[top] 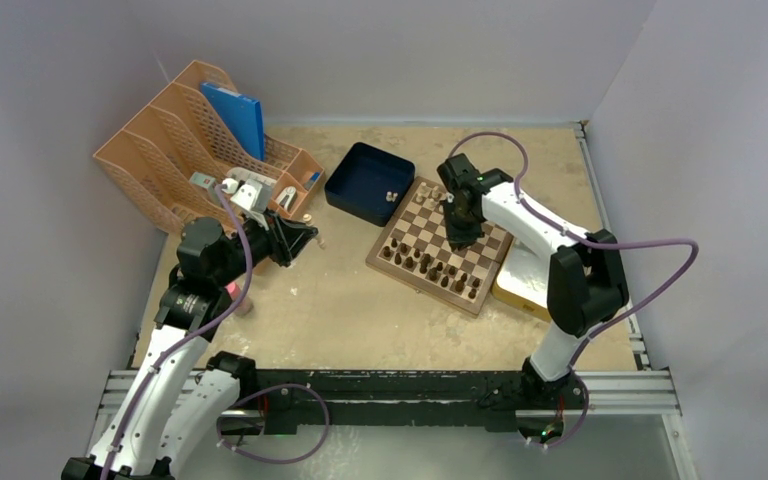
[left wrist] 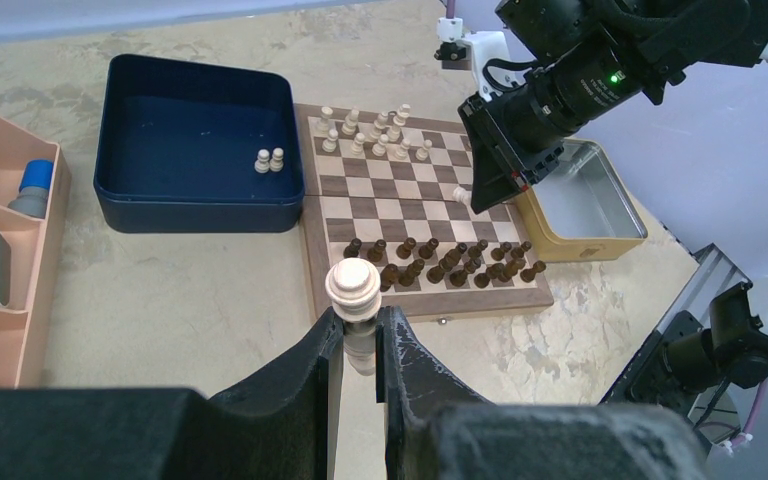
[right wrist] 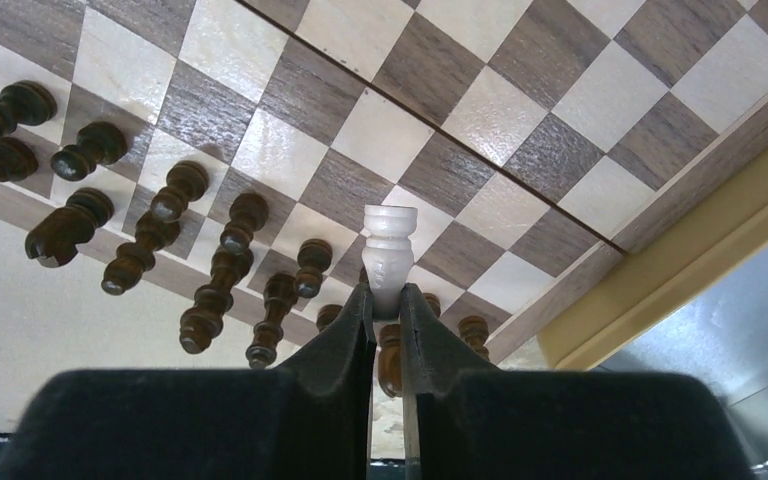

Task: Set up the chess pieces on the board
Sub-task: Place the chess piece on the chessboard.

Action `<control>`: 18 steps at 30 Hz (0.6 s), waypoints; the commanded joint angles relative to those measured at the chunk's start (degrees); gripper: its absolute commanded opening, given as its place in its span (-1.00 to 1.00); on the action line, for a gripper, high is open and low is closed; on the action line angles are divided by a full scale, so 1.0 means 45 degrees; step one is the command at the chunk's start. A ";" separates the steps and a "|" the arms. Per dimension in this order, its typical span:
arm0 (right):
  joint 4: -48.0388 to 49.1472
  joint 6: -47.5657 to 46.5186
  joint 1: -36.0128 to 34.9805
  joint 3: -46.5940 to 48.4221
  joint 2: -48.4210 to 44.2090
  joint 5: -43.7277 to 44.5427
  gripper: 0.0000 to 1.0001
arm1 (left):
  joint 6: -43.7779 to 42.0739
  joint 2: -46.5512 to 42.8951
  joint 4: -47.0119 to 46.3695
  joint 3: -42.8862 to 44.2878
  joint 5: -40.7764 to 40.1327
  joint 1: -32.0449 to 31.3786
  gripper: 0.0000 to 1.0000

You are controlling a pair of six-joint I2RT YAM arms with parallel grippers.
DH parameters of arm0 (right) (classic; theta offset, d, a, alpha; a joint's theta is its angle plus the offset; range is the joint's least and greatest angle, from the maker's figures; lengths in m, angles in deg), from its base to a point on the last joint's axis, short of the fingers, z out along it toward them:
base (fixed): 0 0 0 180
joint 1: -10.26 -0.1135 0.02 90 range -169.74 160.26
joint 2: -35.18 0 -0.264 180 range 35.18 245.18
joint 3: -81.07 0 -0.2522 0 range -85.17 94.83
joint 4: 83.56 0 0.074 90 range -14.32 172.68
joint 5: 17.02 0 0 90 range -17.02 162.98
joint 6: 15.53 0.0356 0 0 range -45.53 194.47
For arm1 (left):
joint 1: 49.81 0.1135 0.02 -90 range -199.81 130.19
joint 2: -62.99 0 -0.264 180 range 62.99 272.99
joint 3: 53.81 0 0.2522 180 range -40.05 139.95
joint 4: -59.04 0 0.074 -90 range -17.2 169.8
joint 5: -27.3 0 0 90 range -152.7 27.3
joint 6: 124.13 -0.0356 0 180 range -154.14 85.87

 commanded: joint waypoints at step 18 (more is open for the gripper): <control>0.0598 -0.0460 0.0910 0.0560 0.0977 0.0722 -0.71 | -0.0307 -0.0022 -0.0461 0.0048 -0.0114 -0.0237 -1.00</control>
